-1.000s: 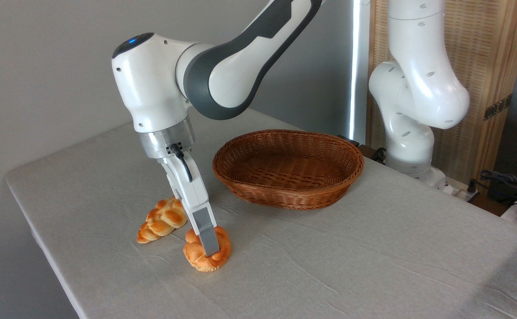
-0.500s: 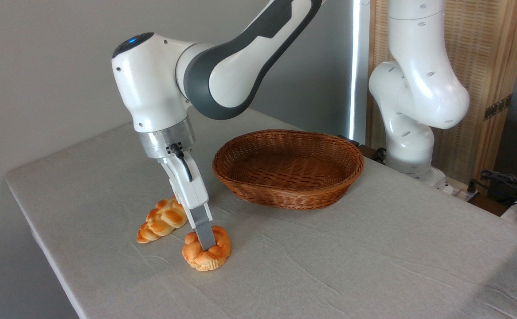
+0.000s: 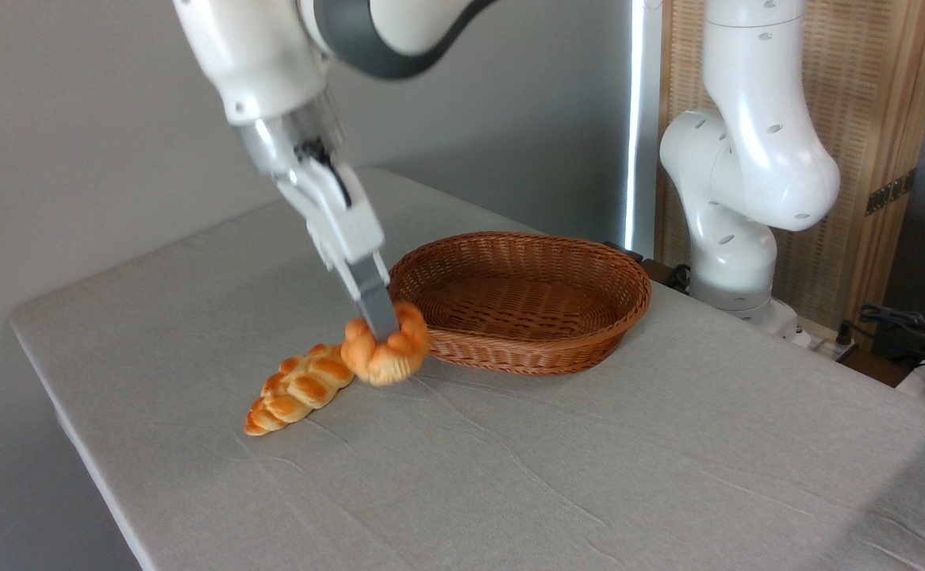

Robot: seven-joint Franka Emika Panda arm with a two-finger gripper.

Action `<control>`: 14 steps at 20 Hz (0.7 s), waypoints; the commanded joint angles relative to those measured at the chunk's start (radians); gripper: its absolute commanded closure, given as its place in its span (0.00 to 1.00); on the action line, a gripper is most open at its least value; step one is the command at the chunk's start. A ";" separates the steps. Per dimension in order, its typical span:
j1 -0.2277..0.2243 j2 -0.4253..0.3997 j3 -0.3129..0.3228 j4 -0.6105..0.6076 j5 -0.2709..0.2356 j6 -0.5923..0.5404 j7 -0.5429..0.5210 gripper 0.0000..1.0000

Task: Put bread into the basket
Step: 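Lift the knotted roll and carry it over the wicker basket, then lower the roll into the basket and open the gripper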

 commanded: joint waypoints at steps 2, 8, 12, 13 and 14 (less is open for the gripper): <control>-0.022 -0.045 -0.106 -0.059 -0.039 -0.141 -0.041 0.78; -0.065 -0.064 -0.161 -0.162 -0.075 -0.141 -0.095 0.23; -0.069 -0.060 -0.169 -0.221 -0.074 -0.141 -0.095 0.00; -0.069 -0.059 -0.175 -0.221 -0.075 -0.141 -0.095 0.00; -0.068 -0.059 -0.178 -0.219 -0.077 -0.137 -0.095 0.00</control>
